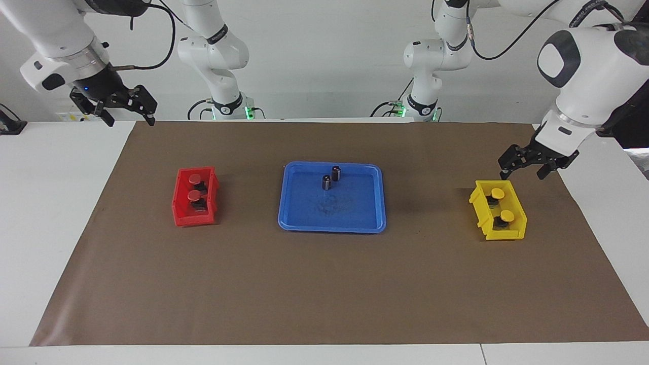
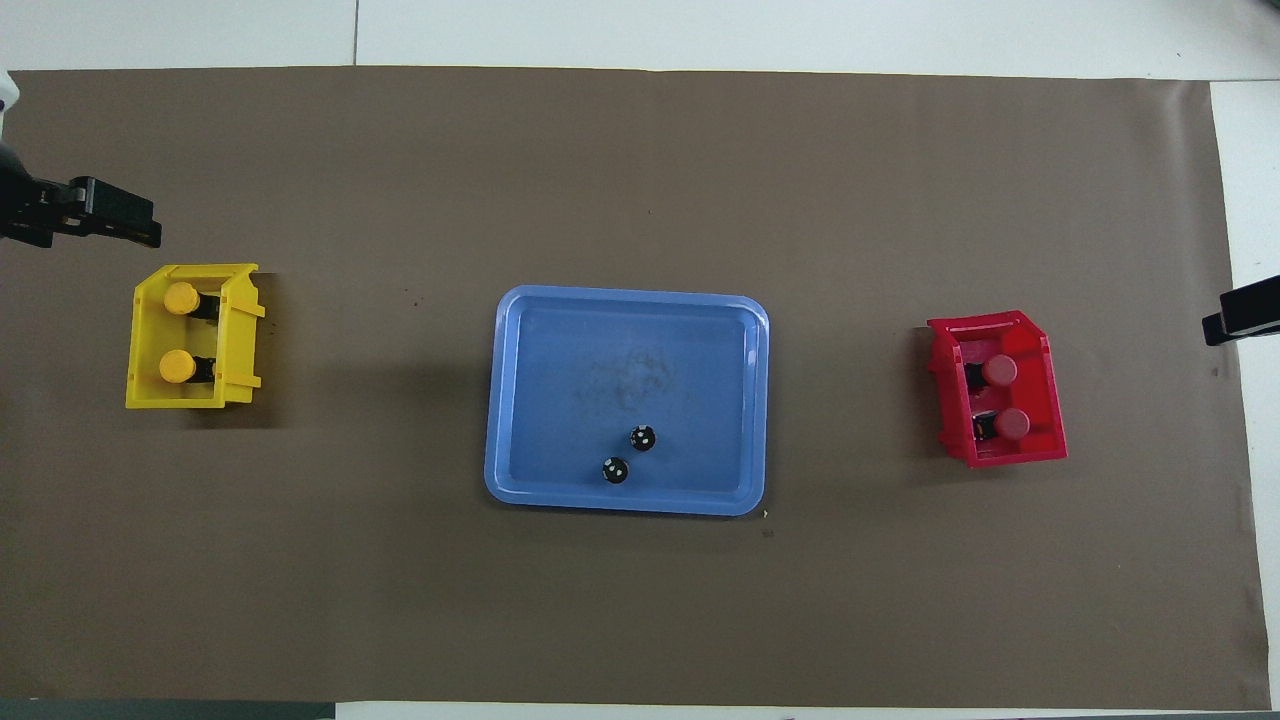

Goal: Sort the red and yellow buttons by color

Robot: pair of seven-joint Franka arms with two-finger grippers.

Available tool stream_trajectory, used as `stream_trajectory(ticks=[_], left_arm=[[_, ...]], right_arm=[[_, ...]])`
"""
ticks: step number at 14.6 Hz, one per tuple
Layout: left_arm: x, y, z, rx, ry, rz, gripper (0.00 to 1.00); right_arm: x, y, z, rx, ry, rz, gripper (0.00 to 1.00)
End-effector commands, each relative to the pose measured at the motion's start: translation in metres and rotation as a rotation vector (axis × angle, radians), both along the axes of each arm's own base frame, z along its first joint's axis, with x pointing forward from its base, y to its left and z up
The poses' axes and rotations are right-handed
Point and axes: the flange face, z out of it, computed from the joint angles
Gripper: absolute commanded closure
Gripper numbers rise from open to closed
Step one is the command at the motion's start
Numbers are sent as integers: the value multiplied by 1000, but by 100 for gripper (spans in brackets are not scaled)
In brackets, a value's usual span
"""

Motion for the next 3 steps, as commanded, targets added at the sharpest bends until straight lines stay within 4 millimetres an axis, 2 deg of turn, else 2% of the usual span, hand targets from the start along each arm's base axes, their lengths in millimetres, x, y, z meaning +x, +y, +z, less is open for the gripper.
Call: stream_trajectory(ticks=[1,3], left_arm=[[-23,-15,24,-3,1,-29,0],[-29,-17,31,-3,4,-33,0]], right_arm=[[-6,-2,-1,-6,-12,-10,0],[-7,-3,-1,-7,-9,-10,0]])
